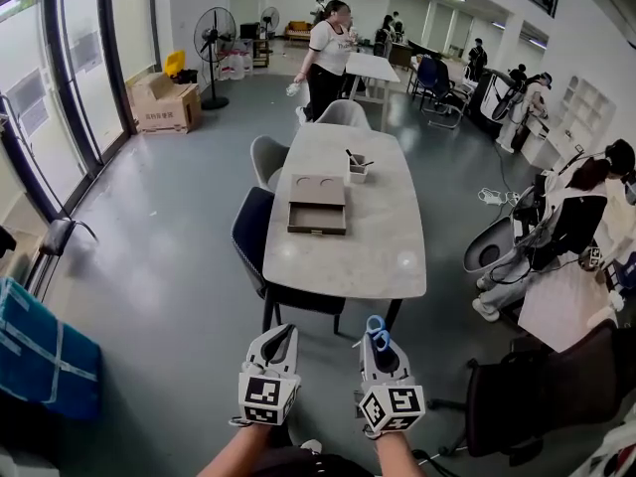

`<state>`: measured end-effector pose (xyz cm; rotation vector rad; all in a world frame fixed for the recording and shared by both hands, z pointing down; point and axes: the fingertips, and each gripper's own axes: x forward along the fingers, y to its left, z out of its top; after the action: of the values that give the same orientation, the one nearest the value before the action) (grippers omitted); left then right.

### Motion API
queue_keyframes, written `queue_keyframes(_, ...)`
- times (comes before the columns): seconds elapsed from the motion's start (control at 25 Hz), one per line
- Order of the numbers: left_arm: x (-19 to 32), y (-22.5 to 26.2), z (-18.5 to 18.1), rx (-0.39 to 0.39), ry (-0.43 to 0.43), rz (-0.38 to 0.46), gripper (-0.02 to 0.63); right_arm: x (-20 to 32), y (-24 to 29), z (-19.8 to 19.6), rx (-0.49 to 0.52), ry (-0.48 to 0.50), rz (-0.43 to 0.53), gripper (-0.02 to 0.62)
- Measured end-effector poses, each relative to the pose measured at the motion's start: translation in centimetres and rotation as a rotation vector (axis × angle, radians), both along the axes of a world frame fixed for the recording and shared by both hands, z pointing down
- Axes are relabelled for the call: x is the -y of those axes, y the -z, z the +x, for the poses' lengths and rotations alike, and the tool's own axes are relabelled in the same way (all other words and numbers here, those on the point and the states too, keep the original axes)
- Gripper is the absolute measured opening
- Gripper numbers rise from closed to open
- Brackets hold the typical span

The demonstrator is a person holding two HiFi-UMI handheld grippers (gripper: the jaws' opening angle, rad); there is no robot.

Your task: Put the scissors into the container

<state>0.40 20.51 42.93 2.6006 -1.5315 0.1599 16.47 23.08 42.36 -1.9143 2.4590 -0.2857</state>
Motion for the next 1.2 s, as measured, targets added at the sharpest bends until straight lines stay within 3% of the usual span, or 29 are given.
queue_keyframes(0.48, 8.0, -0.6, -0.2, 0.002, -0.015, -0.008, 0.019, 7.9, -0.6, -0.2, 0.001, -0.015, -0.008, 0.040)
queue_keyframes(1.2, 25.0, 0.4, -3.1, -0.006, -0.074, -0.005, 0.020, 24.8, 0.9, -3.1, -0.010, -0.073, 0.010, 0.040)
